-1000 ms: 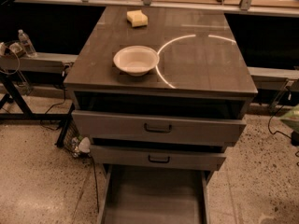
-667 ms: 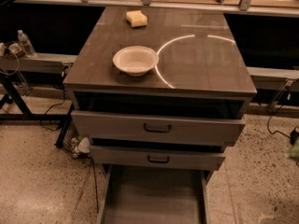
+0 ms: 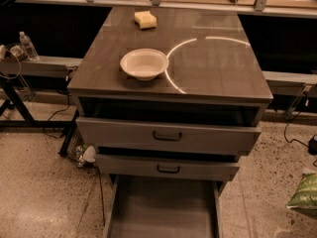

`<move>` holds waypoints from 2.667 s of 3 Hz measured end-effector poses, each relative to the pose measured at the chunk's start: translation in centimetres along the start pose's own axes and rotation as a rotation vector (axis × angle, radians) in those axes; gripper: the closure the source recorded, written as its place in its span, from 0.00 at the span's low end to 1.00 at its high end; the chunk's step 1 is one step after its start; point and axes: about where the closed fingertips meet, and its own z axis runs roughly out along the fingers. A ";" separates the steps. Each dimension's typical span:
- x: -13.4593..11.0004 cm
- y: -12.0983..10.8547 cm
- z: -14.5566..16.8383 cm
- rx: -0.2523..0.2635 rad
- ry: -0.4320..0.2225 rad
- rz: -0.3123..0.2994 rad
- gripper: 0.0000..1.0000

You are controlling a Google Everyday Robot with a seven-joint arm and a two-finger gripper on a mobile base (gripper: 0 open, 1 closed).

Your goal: Place green jalapeno chip bag into bottom drawer

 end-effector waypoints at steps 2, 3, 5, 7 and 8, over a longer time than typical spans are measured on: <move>0.0 1.3 3.8 0.004 -0.049 -0.048 1.00; 0.9 3.4 9.9 0.000 -0.092 -0.073 1.00; 3.7 4.3 22.4 0.026 -0.094 -0.066 1.00; 4.8 3.7 27.5 0.099 -0.092 0.024 1.00; 4.8 3.7 27.5 0.099 -0.092 0.024 1.00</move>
Offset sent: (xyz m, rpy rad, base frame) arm -0.0097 0.0898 -0.1047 0.1092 -0.0758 0.0626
